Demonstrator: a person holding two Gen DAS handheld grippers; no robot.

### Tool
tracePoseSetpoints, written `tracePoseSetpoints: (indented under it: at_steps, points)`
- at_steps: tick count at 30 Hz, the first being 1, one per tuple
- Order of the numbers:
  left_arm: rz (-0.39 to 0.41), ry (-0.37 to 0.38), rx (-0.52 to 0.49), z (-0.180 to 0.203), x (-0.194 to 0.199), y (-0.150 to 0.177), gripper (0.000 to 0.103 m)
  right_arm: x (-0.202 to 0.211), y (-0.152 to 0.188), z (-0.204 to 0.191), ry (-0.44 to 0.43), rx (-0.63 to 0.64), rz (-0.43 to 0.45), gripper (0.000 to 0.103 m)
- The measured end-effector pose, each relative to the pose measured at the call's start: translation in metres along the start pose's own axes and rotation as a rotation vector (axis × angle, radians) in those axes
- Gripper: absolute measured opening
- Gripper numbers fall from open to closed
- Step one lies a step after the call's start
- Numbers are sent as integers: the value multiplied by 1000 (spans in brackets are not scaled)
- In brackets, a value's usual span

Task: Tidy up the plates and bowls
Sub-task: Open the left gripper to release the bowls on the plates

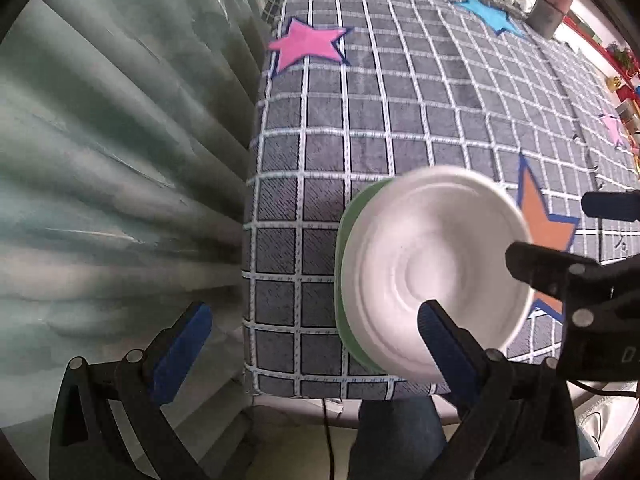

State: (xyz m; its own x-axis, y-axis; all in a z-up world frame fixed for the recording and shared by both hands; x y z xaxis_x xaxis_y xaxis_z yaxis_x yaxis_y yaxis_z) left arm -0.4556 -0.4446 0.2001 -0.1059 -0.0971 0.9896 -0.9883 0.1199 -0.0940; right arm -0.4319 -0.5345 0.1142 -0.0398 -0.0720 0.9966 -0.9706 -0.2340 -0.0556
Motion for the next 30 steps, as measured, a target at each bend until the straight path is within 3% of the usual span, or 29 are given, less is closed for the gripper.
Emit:
tracePoseSetpoints:
  at_steps: [4,8,14,19,27,30]
  points:
    - [-14,12,-27,7,10,2,103,4,9,4,-9,-30,-32,103]
    - [4,1,-79,14,19,-5,103,22,6,7,6,-3,-8,103]
    - [1,9,-23,10,1,-4,103,3,0,4,-14,10,-3,103]
    - [3,-8,-84,15,20,-4,103,15,15,3,-37,6,-28,103]
    - [18,-23,-31,9,2,-4,103,6,0,0,-24,49,2,103]
    - [5,-32,-67,10,8,-6,103,10,5,1,-34,31,-6,103]
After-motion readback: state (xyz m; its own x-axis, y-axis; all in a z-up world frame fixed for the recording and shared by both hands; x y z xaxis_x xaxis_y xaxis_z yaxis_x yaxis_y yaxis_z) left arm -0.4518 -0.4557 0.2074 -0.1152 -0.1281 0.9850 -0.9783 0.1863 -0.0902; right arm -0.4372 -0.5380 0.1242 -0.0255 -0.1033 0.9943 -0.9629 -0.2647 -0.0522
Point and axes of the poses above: each gripper's, at about its wrist camera, not at the fingertips, and x roughly against the way its jaws point, z to its right, y to its underside, the point moved 10 cm from there along -x, roughly the way its jaws point, and after that the axes turned 5 degrees about y, right-handed, at the moved point
